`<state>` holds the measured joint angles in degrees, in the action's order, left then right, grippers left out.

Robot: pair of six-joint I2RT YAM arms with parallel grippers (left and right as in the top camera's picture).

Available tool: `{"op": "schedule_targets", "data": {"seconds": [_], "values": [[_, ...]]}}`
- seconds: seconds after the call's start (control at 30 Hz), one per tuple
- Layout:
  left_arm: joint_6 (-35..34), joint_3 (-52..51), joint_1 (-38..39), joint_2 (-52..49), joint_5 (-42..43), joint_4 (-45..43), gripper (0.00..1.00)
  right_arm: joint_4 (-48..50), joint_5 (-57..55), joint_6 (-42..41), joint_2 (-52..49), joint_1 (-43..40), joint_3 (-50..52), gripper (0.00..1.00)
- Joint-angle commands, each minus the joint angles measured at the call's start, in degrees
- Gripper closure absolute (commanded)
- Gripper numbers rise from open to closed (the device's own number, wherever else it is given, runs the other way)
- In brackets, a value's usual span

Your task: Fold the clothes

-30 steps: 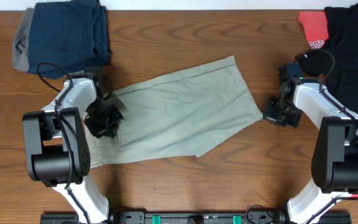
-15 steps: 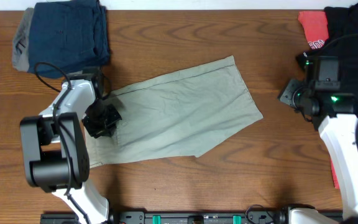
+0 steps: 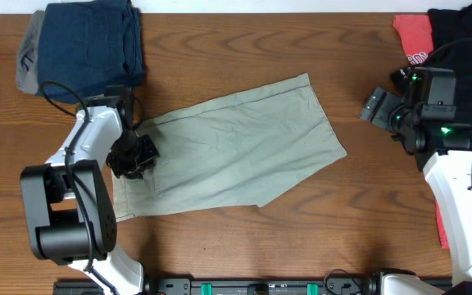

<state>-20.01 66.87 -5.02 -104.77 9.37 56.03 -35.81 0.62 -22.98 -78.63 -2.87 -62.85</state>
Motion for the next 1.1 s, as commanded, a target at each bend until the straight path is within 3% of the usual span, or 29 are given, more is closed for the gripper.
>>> {"op": "schedule_targets", "data": {"seconds": [0.0, 0.4, 0.77, 1.07], "values": [[3.9, 1.1, -0.4, 3.0, 6.1, -0.5, 0.02, 0.3, 2.1, 1.4, -1.2, -1.6, -0.9, 0.03], [5.4, 2.6, -1.7, 3.7, 6.1, -2.4, 0.02, 0.8, 6.7, 4.5, -7.5, -3.8, -0.9, 0.01], [7.4, 5.8, -11.1, 12.3, 2.8, -0.9, 0.02, 2.5, 6.9, 4.8, -17.4, -6.6, -2.1, 0.01], [6.4, 5.1, -18.0, 9.6, 1.3, -0.2, 0.02, 5.7, 6.9, 4.8, -17.5, -6.6, -2.1, 0.01]]}}
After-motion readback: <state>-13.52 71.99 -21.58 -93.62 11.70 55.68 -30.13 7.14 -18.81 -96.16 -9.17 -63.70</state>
